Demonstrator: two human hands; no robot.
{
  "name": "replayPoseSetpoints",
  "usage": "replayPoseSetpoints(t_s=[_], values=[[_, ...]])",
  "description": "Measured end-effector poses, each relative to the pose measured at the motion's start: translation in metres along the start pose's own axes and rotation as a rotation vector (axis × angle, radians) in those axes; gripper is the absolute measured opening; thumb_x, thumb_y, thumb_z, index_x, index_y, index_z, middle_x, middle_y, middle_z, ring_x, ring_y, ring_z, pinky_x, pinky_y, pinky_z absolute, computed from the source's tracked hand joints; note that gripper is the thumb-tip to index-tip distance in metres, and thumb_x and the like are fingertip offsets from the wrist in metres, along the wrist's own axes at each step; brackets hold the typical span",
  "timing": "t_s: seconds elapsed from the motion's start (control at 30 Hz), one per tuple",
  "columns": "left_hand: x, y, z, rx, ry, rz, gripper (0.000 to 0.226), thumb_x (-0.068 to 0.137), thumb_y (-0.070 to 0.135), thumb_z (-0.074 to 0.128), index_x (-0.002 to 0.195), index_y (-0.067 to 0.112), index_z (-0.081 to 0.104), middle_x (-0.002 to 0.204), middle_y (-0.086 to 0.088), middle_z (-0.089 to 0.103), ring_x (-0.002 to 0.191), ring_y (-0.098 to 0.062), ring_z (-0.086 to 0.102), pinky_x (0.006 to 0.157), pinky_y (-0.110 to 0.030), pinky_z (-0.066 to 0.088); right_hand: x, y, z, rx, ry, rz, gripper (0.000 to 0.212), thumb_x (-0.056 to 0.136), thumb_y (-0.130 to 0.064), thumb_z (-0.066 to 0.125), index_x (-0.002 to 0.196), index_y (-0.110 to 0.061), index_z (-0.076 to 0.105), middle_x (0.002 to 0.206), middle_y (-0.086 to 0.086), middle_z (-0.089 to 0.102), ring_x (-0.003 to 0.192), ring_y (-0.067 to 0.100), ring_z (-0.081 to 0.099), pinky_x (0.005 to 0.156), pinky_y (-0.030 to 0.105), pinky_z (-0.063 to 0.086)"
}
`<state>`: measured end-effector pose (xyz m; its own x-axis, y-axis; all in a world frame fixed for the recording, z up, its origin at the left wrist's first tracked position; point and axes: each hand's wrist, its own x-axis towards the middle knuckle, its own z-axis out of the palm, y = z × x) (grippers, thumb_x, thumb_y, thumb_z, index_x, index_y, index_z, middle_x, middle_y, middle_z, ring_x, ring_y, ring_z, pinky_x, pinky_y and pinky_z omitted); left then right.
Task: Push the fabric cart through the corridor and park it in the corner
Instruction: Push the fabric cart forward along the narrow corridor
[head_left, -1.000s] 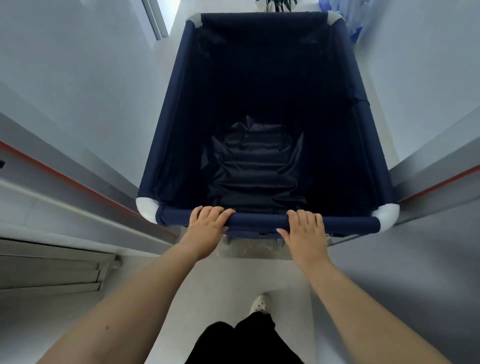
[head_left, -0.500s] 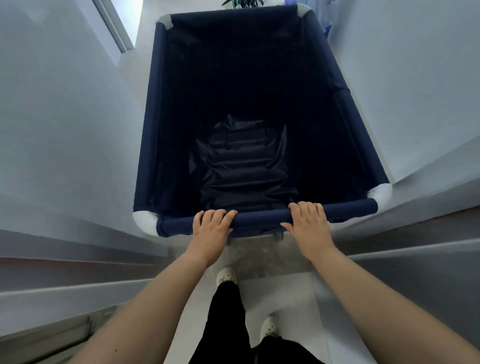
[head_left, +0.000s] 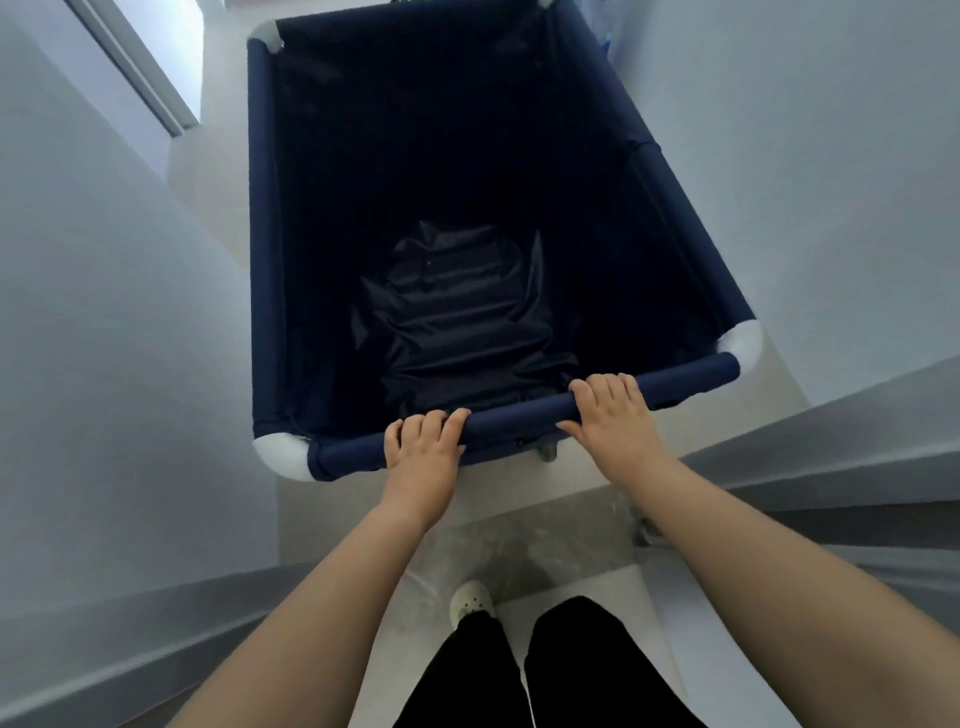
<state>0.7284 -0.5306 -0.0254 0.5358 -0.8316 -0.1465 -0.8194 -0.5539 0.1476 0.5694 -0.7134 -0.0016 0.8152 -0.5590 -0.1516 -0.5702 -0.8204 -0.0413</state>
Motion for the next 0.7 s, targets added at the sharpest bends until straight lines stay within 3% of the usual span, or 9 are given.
replayPoseSetpoints(t_s=[0.47,0.7], values=[[0.144,0.067,-0.012,-0.059,0.023,-0.108,0.043,0.095,0.031,0.04,0.136,0.026,0.028,0.127,0.0,0.045,0.113,-0.023,0.037,0.107,-0.044,0.017,0.142,0.115,-0.023,0.017,0.013,-0.089,0.051,0.08,-0.038,0.067,0.111,0.0,0.054,0.1,0.018,0.059,0.096,0.038,0.055,0.1,0.051,0.038],[0.219,0.132,-0.016,-0.09,0.005,-0.168,0.052,0.095,0.033,0.043,0.141,0.024,0.022,0.134,-0.002,0.041,0.119,-0.024,0.035,0.108,-0.046,0.016,0.208,0.195,-0.037,0.106,0.037,-0.115,0.05,0.092,-0.046,0.044,0.123,-0.007,0.048,0.12,0.01,0.055,0.12,0.029,0.044,0.114,0.046,0.02]])
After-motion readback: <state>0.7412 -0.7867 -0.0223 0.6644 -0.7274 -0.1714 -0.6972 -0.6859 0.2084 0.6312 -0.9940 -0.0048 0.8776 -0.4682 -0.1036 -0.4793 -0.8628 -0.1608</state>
